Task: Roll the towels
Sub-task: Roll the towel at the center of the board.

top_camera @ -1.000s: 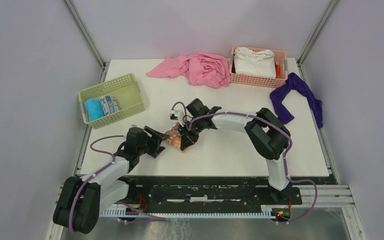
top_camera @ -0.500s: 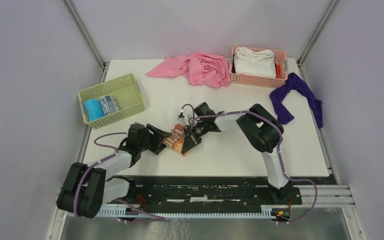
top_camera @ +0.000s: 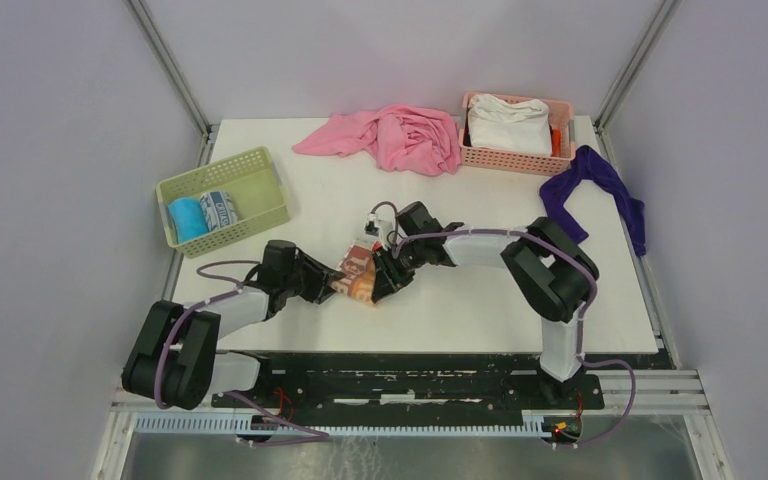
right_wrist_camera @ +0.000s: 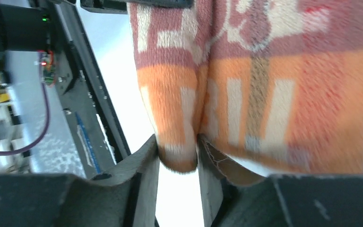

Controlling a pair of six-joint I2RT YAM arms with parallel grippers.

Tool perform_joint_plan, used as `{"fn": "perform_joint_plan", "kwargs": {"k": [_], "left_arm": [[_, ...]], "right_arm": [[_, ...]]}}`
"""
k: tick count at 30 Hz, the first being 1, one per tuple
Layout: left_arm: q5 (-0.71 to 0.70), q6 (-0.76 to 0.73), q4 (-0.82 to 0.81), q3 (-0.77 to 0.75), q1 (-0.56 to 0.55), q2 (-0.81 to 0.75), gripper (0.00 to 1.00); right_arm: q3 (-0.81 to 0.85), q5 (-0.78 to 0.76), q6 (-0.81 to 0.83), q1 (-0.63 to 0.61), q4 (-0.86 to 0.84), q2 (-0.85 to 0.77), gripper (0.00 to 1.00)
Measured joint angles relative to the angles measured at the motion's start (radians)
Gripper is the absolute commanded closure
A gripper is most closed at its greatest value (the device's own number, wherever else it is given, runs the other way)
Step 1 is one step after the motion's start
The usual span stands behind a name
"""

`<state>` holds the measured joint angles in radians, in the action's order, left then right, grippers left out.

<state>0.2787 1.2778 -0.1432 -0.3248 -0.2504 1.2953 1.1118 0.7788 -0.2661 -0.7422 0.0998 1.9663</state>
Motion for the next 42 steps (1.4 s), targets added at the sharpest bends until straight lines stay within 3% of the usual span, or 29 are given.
{"fn": "perform_joint_plan", "kwargs": {"k": [2, 8, 13, 18, 31, 42], "left_arm": [[-0.007, -0.01, 0.026, -0.014, -0.001, 0.0, 0.55], [-0.026, -0.037, 0.096, -0.049, -0.007, 0.001, 0.55], [-0.041, -0.044, 0.12, -0.063, -0.016, 0.003, 0.55], [-0.047, -0.046, 0.138, -0.073, -0.022, 0.004, 0.55], [-0.058, -0.048, 0.148, -0.079, -0.027, 0.005, 0.55], [-0.061, -0.049, 0.155, -0.086, -0.034, 0.01, 0.55]], "right_arm": [[-0.011, -0.067, 0.026, 0.0, 0.035, -0.05, 0.42], [-0.02, -0.378, 0.148, -0.055, 0.142, -0.23, 0.32], [0.0, -0.63, 0.251, -0.229, 0.154, -0.277, 0.3], [0.023, -0.783, 0.325, -0.36, 0.149, -0.268, 0.3], [0.077, -0.935, 0.389, -0.416, 0.158, -0.065, 0.32], [0.103, -1.011, 0.396, -0.454, 0.195, -0.064, 0.26]]}}
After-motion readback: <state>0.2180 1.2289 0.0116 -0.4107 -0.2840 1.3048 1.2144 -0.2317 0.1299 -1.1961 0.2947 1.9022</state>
